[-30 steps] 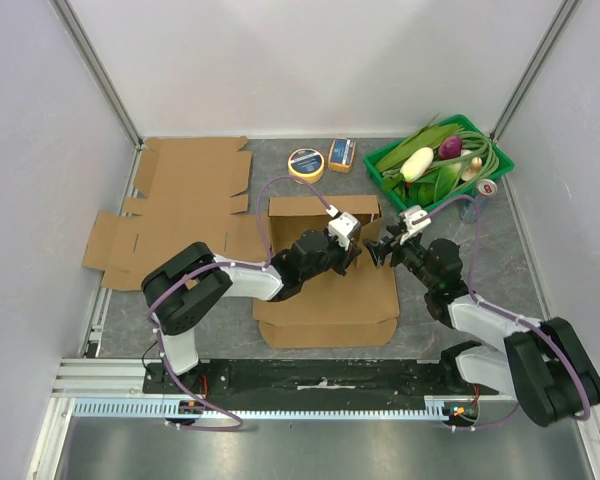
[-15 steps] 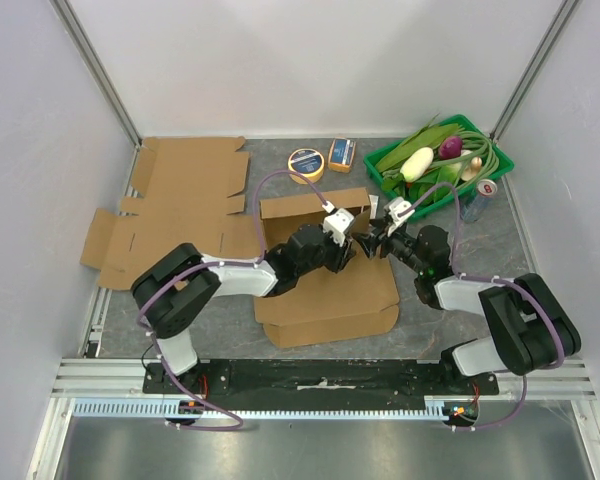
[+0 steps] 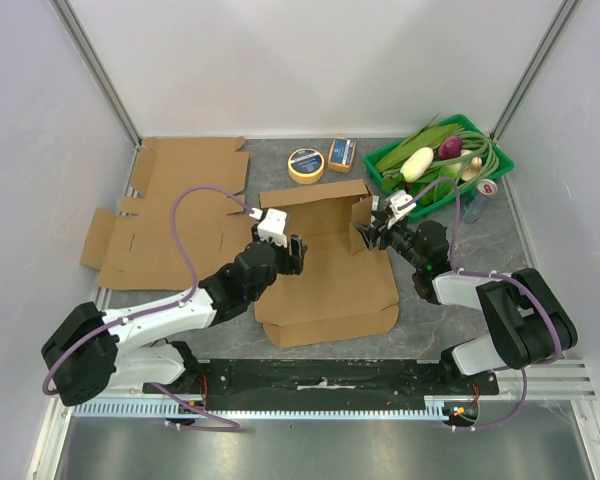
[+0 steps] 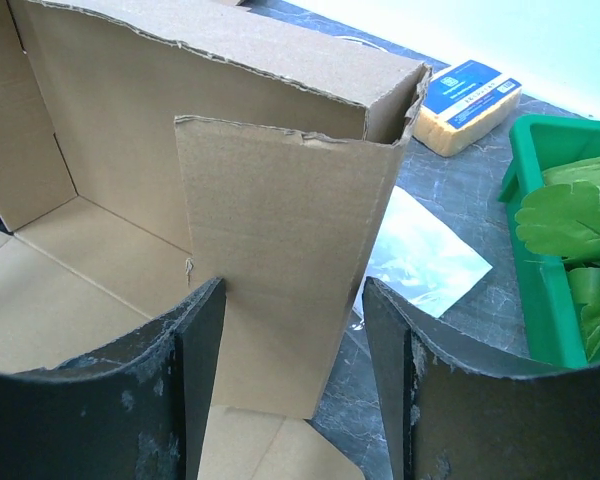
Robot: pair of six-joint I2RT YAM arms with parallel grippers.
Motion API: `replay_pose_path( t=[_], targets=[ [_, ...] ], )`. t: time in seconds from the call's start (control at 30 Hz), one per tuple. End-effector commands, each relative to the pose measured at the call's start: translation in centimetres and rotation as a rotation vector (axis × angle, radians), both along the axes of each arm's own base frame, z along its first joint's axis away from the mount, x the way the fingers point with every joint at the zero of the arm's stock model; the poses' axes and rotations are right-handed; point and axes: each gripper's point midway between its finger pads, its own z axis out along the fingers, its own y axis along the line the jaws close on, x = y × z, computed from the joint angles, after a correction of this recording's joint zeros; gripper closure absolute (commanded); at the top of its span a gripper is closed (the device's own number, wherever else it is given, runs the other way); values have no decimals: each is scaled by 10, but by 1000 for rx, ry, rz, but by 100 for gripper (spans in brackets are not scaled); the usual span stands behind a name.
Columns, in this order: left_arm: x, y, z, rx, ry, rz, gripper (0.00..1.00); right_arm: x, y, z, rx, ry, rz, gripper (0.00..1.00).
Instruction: Fold the paper box
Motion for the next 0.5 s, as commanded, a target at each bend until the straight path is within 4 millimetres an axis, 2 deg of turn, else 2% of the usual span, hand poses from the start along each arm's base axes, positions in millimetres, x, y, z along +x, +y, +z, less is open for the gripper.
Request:
replay_pose_path(
  t=[0.0, 0.07, 0.13, 0.17, 0.23, 0.3, 0.4, 0.43, 0.47],
  targets=[
    [25, 61, -22, 70, 47, 353, 28, 9, 0, 25, 25, -84, -19, 36],
    [38, 75, -28, 75, 56, 437, 27, 9, -2, 24, 24, -82, -27, 36],
    [50, 82, -23, 57, 58, 483, 27, 9, -2, 24, 28, -79, -27, 36],
    [58, 87, -29, 67, 63, 498, 27, 9, -1, 25, 30, -80, -25, 36],
    [72, 82, -23, 25, 36, 472, 27, 8, -1, 24, 29, -77, -25, 36],
    [85, 86, -23, 81, 4, 493, 27, 9, -1, 23, 29, -75, -28, 36],
    [93, 81, -21, 121, -60, 424, 27, 9, -2, 24, 31, -75, -30, 36],
    [98, 75, -6, 96, -133, 400, 27, 9, -2, 23, 30, -74, -32, 36],
    [99, 70, -2, 88, -159, 366, 27, 10, -2, 23, 30, -74, -35, 36]
  ],
)
